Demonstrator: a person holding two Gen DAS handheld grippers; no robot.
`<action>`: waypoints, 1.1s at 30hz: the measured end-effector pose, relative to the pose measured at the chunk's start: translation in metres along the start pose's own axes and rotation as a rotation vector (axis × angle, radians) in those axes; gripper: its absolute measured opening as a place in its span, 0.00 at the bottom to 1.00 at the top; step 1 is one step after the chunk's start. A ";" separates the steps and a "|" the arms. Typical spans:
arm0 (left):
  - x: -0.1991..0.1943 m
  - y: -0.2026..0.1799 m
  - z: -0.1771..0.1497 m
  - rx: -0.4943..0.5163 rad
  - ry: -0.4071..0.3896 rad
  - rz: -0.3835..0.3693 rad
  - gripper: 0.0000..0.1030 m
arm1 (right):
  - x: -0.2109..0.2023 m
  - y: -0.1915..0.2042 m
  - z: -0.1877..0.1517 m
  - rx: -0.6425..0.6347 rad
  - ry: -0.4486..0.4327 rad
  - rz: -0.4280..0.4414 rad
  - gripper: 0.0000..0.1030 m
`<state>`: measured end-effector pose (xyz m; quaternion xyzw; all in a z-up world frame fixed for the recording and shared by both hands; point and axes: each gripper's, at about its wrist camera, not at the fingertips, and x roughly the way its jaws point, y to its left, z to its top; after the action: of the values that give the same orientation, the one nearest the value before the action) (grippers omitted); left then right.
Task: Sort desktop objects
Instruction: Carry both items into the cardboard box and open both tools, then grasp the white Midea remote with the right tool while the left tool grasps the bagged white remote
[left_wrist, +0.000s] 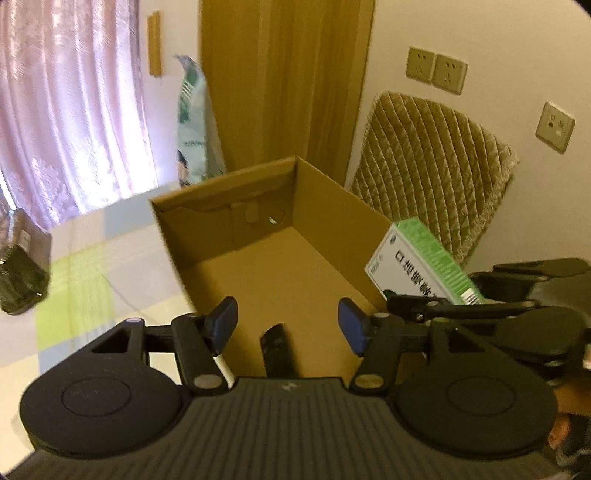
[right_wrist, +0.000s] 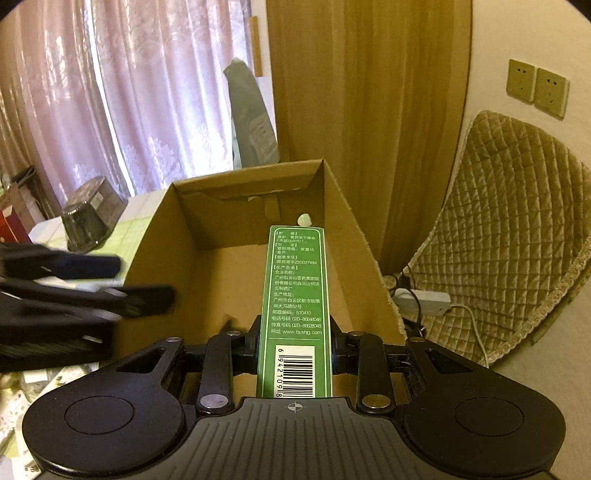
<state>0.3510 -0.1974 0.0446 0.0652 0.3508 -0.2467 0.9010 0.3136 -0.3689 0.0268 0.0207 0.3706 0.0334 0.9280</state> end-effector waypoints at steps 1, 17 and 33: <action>-0.003 0.003 -0.001 -0.002 -0.006 0.004 0.54 | 0.003 0.001 0.000 -0.005 0.002 -0.001 0.29; -0.089 0.080 -0.064 -0.113 0.019 0.137 0.62 | -0.023 0.035 0.006 -0.039 -0.141 0.027 0.79; -0.220 0.130 -0.202 -0.269 0.108 0.354 0.73 | -0.112 0.154 -0.123 -0.137 -0.059 0.257 0.79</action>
<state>0.1547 0.0624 0.0330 0.0181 0.4113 -0.0320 0.9108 0.1408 -0.2223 0.0240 0.0053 0.3344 0.1764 0.9258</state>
